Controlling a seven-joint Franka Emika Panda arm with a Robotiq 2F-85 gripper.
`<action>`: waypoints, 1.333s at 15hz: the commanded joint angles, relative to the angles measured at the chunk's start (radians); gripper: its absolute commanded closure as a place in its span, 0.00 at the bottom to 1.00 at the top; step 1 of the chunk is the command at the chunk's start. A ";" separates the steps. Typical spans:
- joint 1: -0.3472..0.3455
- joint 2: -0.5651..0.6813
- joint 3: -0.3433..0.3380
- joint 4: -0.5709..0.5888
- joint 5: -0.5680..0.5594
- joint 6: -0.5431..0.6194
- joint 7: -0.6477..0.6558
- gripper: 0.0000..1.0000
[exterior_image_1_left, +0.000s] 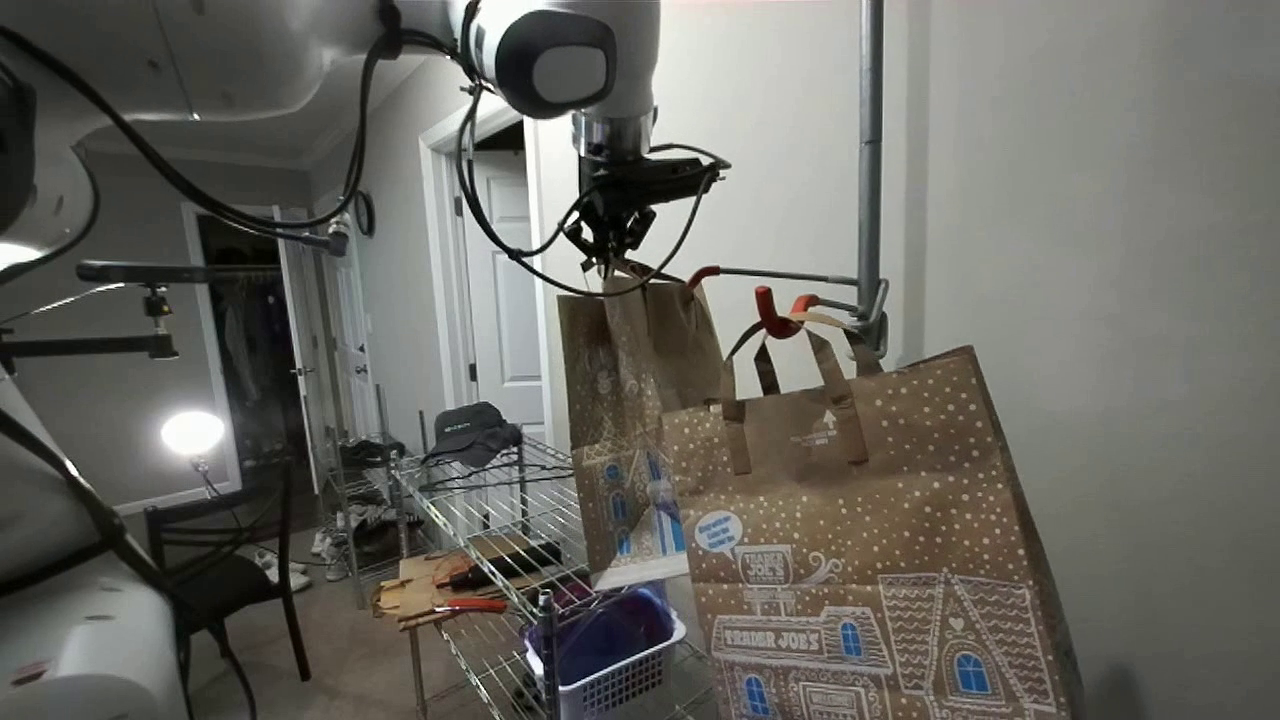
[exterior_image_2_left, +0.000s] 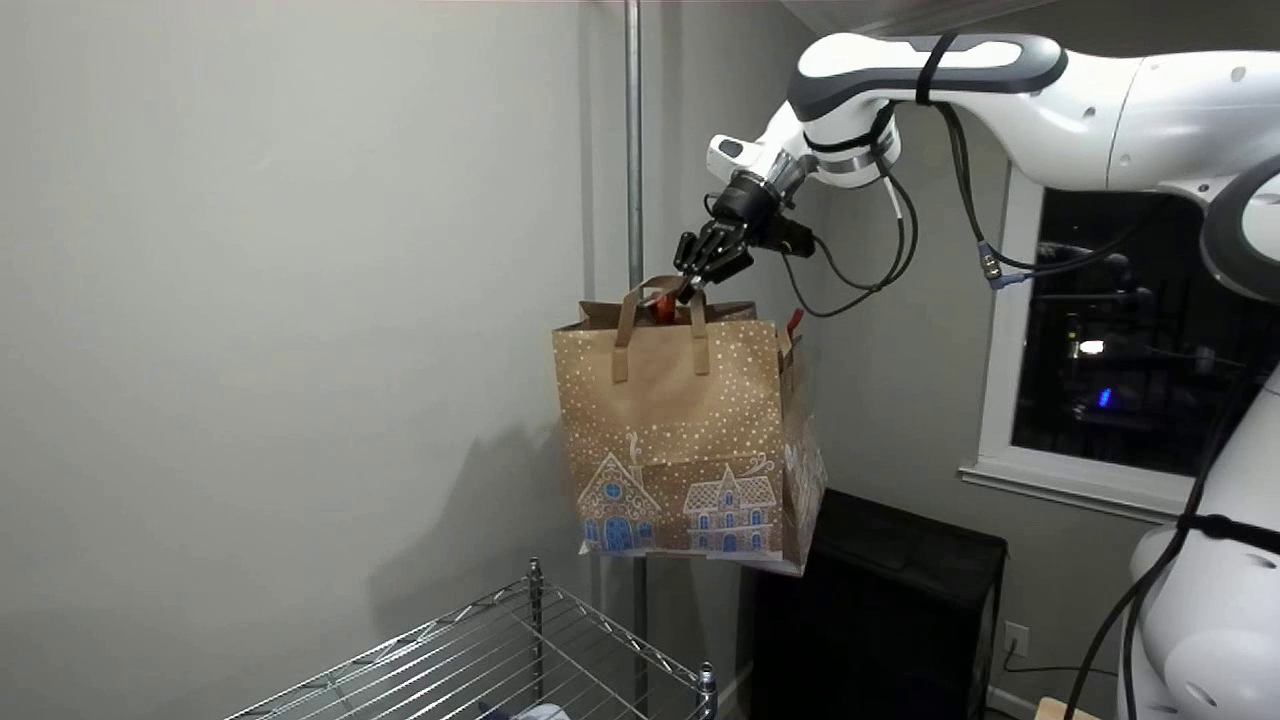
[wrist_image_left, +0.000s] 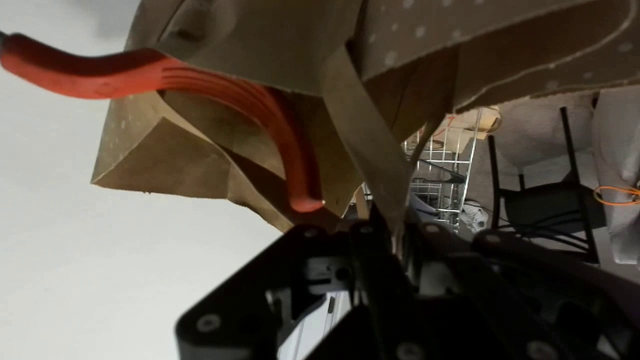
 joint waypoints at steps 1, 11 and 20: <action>-0.022 0.017 0.012 0.014 -0.013 -0.101 -0.037 0.95; -0.036 0.010 0.058 0.015 -0.139 -0.096 0.015 0.95; -0.012 0.070 0.141 0.130 -0.131 -0.085 0.138 0.95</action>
